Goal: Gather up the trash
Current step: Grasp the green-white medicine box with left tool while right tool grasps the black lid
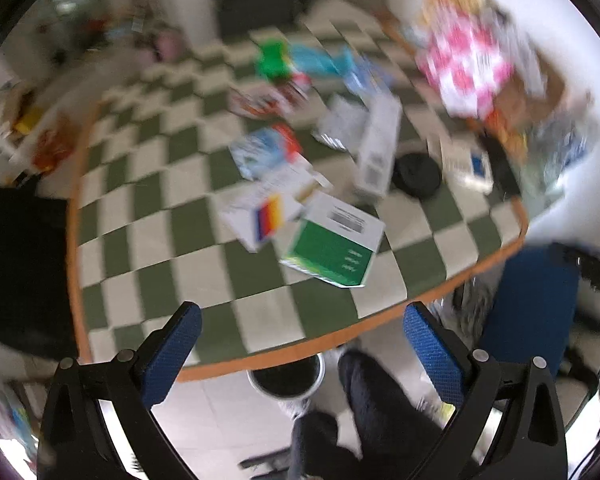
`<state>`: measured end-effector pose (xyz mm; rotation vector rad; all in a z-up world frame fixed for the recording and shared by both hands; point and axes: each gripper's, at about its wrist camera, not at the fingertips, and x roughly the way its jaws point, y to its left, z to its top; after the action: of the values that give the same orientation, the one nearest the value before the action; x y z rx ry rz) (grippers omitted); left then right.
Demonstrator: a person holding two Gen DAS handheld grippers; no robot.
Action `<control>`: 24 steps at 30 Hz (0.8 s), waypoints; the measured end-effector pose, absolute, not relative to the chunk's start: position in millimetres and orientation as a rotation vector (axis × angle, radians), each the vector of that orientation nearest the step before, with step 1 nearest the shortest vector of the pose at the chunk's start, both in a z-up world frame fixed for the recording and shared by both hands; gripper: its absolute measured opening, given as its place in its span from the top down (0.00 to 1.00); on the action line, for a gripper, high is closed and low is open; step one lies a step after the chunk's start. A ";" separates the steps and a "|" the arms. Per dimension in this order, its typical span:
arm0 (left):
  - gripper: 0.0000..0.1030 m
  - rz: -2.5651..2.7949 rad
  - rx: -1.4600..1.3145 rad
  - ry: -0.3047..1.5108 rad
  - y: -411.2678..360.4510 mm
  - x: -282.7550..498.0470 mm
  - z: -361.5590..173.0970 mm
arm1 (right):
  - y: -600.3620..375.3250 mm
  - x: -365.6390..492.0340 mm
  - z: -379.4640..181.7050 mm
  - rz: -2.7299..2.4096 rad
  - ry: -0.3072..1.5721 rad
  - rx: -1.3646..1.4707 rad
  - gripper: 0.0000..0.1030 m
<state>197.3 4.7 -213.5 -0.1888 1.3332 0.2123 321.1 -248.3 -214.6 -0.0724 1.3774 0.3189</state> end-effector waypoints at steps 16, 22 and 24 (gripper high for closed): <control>0.13 0.224 -0.042 1.642 -8.5 294.5 -336.3 | -212.4 440.7 -358.3 0.387 1.589 -0.151 0.00; 0.13 0.402 -0.272 1.591 21.4 275.3 -329.0 | -148.4 457.0 -380.5 0.429 1.554 -0.212 0.00; 0.13 0.439 -0.313 1.583 27.8 269.9 -330.3 | -130.7 461.2 -387.4 0.422 1.538 -0.243 0.00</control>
<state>269.9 27.8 -330.3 -0.3131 1.5830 0.4390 461.2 -130.7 -387.4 -0.2426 1.5377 0.4224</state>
